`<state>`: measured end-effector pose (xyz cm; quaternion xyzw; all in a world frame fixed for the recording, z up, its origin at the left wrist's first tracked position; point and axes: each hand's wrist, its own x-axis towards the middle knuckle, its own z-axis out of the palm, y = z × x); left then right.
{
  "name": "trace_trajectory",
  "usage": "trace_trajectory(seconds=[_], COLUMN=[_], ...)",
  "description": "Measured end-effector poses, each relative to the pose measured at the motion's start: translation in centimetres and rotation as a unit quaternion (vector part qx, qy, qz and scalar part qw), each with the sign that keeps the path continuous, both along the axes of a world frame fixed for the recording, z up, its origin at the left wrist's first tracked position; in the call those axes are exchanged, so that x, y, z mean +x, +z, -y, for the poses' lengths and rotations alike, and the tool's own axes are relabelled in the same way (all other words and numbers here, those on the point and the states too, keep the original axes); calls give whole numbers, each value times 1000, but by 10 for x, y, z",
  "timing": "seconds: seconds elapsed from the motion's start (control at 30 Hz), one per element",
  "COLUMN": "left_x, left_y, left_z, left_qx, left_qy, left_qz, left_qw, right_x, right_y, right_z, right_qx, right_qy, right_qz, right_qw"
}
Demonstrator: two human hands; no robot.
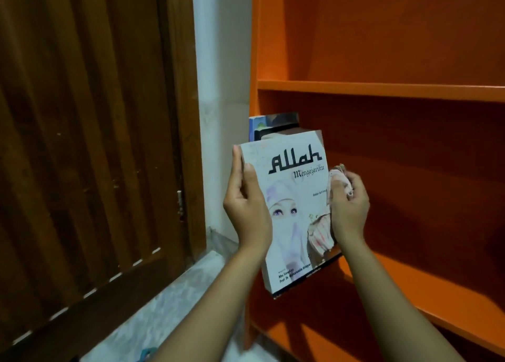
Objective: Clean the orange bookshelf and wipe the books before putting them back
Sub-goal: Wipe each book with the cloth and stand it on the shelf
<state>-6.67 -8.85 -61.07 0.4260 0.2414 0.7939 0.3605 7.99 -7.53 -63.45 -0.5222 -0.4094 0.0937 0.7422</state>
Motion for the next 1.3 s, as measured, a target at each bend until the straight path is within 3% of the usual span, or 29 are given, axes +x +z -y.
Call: trace_trajectory(seconds=[0.2, 0.33, 0.43, 0.53, 0.8, 1.3], left_x=[33, 47, 52, 57, 58, 59], left_y=[-6, -8, -8, -9, -15, -19], left_z=[-41, -62, -74, -82, -95, -99], left_qx=[74, 104, 112, 122, 170, 167], left_qy=[55, 115, 151, 185, 255, 279], left_qz=[-128, -272, -324, -348, -380, -403], left_qw=[987, 950, 927, 911, 873, 855], right_x=[23, 30, 32, 32, 29, 38], right_y=[-10, -15, -16, -13, -17, -27], right_z=[-44, -73, -87, -101, -116, -108], right_qx=[40, 80, 116, 136, 128, 40], right_qy=[27, 8, 2, -10, -4, -17], right_qz=[-93, -119, -146, -167, -122, -89], right_qw=[995, 990, 982, 977, 984, 995])
